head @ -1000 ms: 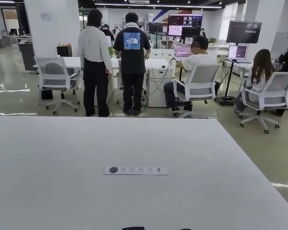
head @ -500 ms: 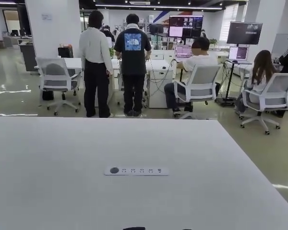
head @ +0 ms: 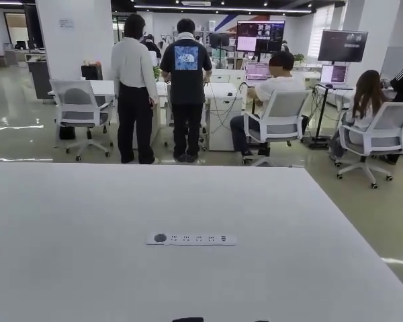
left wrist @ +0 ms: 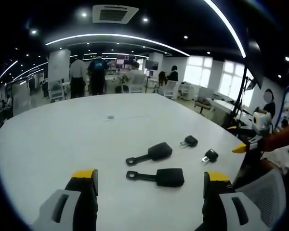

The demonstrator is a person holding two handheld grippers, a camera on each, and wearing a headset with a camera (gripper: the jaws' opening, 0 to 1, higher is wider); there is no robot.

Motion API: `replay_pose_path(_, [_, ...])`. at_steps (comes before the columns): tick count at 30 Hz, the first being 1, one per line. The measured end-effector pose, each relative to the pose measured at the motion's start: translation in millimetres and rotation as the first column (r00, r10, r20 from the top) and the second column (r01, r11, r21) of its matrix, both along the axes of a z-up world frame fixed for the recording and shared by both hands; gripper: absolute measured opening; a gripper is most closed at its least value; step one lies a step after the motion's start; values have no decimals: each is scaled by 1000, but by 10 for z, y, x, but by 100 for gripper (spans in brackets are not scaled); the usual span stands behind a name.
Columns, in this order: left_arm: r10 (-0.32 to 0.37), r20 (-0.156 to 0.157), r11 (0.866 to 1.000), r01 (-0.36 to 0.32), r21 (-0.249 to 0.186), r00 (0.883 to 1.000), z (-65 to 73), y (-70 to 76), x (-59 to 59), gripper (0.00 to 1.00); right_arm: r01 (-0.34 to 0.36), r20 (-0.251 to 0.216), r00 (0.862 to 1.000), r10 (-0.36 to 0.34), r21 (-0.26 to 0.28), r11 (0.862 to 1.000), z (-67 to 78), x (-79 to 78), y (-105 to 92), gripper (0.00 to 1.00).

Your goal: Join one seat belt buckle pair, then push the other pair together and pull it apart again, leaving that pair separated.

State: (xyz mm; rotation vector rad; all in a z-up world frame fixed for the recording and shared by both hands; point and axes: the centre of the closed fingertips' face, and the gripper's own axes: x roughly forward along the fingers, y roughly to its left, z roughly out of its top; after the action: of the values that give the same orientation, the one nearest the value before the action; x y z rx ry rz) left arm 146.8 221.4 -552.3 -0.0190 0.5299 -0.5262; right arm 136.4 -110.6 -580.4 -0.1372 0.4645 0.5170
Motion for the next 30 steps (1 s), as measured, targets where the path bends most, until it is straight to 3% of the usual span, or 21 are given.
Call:
replay_pose_path(12, [-15,1,1000,15,-3,1000,21,-67,-7,93,-11,-6,1000,11,-8,1000,-30,18,3,99])
replay_pose_path(20, [-30,-3,1000,30,-4,1000,-49,-85,4,91,-21,-15,1000,21,-5,1000,-39,-7,49,98])
replay_pose_path(24, [-53,7,998,53,-15,999,-34,-183,-33,89,-33,-26,999,32,-8,999,-78,-19,63,98])
replay_pose_path(30, [-82,-5,997,82,-6,997,-116,-206,-28,87,-43,-37,998,43,1,999,-147,4,76,98])
